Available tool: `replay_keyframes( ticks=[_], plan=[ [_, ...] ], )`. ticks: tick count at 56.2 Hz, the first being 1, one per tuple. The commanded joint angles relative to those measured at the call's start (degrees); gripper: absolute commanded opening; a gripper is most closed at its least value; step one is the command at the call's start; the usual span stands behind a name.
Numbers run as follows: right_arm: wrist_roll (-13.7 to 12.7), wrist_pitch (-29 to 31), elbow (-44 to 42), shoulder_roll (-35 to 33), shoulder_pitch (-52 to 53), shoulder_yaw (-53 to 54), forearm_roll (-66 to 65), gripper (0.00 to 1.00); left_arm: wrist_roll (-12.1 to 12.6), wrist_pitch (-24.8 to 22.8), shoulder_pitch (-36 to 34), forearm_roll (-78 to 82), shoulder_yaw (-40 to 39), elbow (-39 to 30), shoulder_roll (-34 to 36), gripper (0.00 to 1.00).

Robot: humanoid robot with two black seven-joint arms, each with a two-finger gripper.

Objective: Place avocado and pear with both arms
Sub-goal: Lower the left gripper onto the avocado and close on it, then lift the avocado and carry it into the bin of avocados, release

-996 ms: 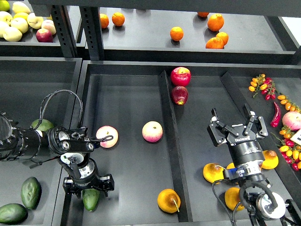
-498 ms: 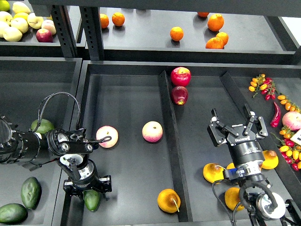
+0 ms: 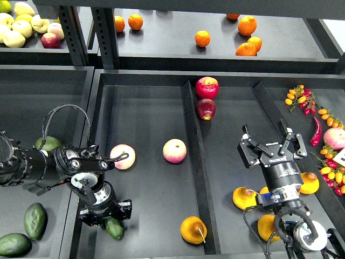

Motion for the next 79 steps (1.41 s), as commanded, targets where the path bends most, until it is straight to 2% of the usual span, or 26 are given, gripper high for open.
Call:
replay_keyframes(
  ticks=[1,9,17,38,52,79],
  plan=[
    [-0.09,0.00,0.00,0.00,0.00,-0.09,0.00,1.00,0.00,0.00,-2.17,-0.11,-0.17,-0.43,0.09,0.36],
    [0.00,0.00,0.00,0.00,0.00,-0.09,0.00,1.00,0.00,0.00,-4.98,-0.11,-0.96,-0.79,0.62,0.36],
    [0.00,0.00,0.00,0.00,0.00,-0.09,0.00,1.00,0.00,0.00,-7.18,0.24,-2.01,-0.52,6.49,0.36],
    [0.00,0.00,0.00,0.00,0.00,-0.09,0.08,1.00,0.00,0.00,-13.24,0.60,-2.10,-0.79,16.08,0.36],
    [0.00,0.00,0.00,0.00,0.00,-0.09,0.08,1.00,0.00,0.00,-12.63,3.14,-1.75,-0.79,21.62,0.36],
    [0.00,0.35,0.18,0.00,1.76,1.32,0.17,1.00,0.00,0.00,-6.13,4.99,-1.66,-1.66,24.17,0.36]
  ],
)
